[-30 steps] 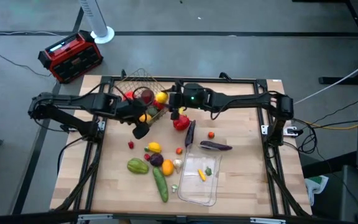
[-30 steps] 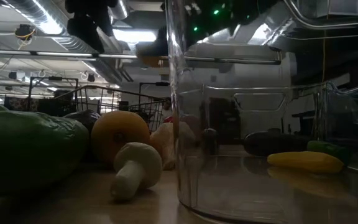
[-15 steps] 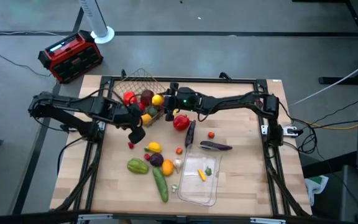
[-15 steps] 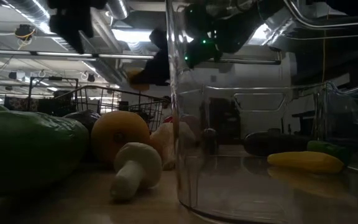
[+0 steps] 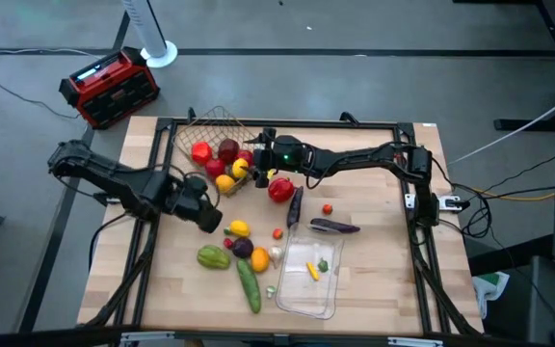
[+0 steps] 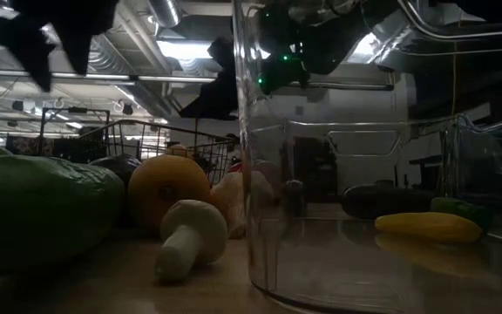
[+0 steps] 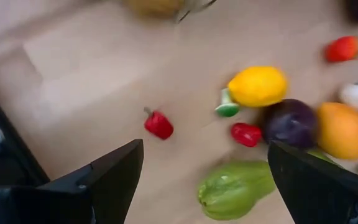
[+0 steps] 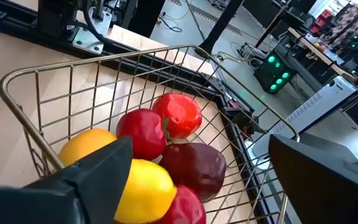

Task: Sort produce into baskets
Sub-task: Put the red chili pepper into the transparent bin, then put the violet eggplant into the transparent bin

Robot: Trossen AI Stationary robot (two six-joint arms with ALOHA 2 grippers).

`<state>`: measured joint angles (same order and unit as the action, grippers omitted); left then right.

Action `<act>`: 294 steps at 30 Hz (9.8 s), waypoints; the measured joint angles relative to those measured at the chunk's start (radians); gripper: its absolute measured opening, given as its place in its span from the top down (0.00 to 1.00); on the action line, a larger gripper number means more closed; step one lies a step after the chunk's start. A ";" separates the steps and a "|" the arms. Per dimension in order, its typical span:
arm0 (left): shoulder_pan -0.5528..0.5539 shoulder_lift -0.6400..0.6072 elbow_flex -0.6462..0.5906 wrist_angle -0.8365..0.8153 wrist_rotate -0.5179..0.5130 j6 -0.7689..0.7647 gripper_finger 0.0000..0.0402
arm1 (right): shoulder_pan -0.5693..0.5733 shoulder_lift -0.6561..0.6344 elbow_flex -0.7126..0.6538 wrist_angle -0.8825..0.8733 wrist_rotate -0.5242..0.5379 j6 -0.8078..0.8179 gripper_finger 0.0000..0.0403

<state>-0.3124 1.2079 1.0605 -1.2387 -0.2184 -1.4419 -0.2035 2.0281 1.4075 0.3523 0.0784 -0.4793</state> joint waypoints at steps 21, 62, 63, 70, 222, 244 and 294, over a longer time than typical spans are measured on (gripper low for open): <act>-0.079 0.004 -0.443 0.423 -0.003 -0.359 0.32 | 0.035 -0.319 0.000 -0.436 0.024 -0.001 0.04; -0.071 0.054 -0.425 1.436 -0.258 0.142 0.75 | 0.034 -0.798 -0.445 -1.364 0.008 0.557 0.04; -0.071 0.073 -0.425 1.504 -0.276 0.180 0.75 | 0.034 -0.798 -0.462 -1.346 0.008 0.557 0.04; -0.064 0.315 -0.304 1.725 -0.303 0.331 0.75 | 0.033 -0.798 -0.521 -1.295 0.008 0.557 0.04; 0.031 0.566 -0.053 1.617 -0.065 0.850 0.44 | 0.309 -0.770 -0.784 -0.947 -0.136 0.553 0.78; 0.098 0.477 -0.052 1.609 -0.065 1.029 0.44 | 0.309 -0.770 -0.211 -1.378 -0.123 0.535 0.75; 0.148 0.330 -0.053 1.246 -0.087 1.123 0.44 | 0.309 -0.507 -0.212 -1.342 -0.585 0.589 0.75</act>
<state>-0.1641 1.5375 1.0079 0.0077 -0.3058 -0.3188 0.1051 1.5211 1.1957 -0.9894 -0.5068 0.1097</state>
